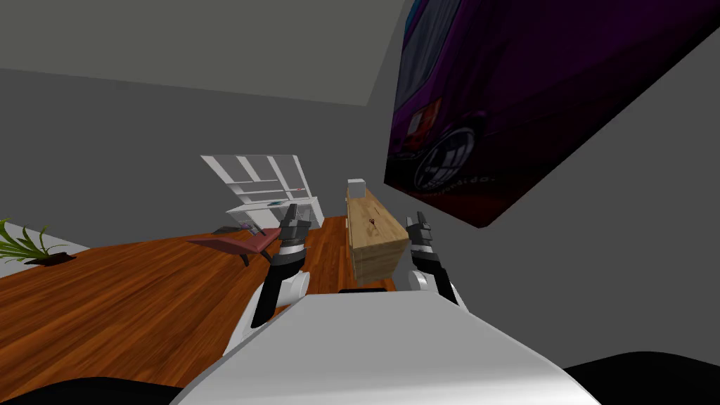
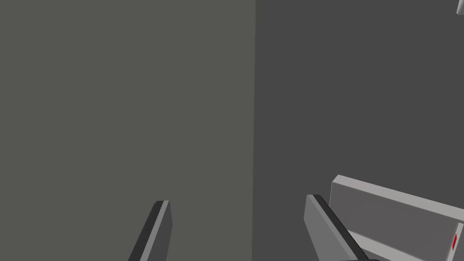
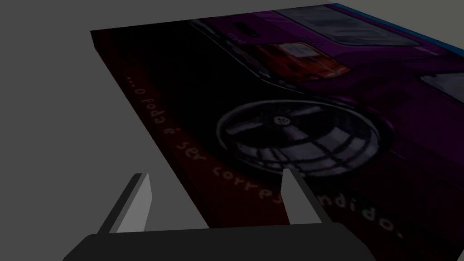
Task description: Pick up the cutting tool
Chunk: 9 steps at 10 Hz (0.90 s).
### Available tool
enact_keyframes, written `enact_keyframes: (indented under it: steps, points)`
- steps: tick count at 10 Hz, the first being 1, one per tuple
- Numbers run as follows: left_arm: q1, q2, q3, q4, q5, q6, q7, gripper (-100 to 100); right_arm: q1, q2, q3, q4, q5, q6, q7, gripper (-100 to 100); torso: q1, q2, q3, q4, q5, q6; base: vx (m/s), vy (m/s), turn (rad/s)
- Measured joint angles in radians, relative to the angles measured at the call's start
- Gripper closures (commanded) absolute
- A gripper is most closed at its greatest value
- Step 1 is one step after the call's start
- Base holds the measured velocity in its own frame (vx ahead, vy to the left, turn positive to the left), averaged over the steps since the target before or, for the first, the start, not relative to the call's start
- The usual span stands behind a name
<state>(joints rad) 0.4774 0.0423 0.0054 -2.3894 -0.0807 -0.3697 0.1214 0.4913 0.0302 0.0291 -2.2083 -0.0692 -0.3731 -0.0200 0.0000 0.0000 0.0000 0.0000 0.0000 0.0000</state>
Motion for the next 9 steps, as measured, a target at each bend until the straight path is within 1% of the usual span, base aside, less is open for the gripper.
enact_keyframes:
  steps: [2,4,5,6,7,8,9]
  points:
    - [0.000,0.000,0.000,0.000,0.000,0.000,0.000,0,0.019,-0.051,0.003,0.000,0.010,0.000,0.002,-100,0.008,0.003,0.001,0.000,0.002,0.000,-0.049,0.153,-0.067]
    - [0.000,0.000,0.000,0.000,0.000,0.000,0.000,0,0.047,-0.112,0.010,0.008,0.031,-0.002,0.008,-100,0.014,0.006,0.004,0.001,0.003,0.000,-0.100,0.236,-0.095]
    - [0.000,0.000,0.000,0.000,0.000,0.000,0.000,0,0.060,-0.143,0.011,0.012,0.044,0.003,0.011,-100,0.016,0.007,0.004,0.001,0.004,0.000,-0.050,0.242,-0.112]
    - [0.000,0.000,0.000,0.000,0.000,0.000,0.000,0,0.076,-0.175,0.013,0.027,0.059,0.000,0.013,-100,0.016,0.004,0.003,0.001,0.004,0.000,-0.055,0.278,-0.116]
    - [0.000,0.000,0.000,0.000,0.000,0.000,0.000,0,0.104,-0.202,0.022,0.036,0.080,-0.008,0.019,-100,0.019,0.004,0.002,0.001,0.004,0.000,-0.061,0.213,-0.040]
    - [0.000,0.000,0.000,0.000,0.000,0.000,0.000,0,0.110,-0.222,0.021,0.042,0.088,-0.009,0.019,-100,0.015,0.004,0.002,0.001,0.004,0.000,-0.034,0.173,-0.055]
    - [0.000,0.000,0.000,0.000,0.000,0.000,0.000,0,0.117,-0.247,0.020,0.046,0.101,0.002,0.020,-100,0.013,0.002,0.001,0.001,0.003,0.000,-0.031,0.217,-0.089]
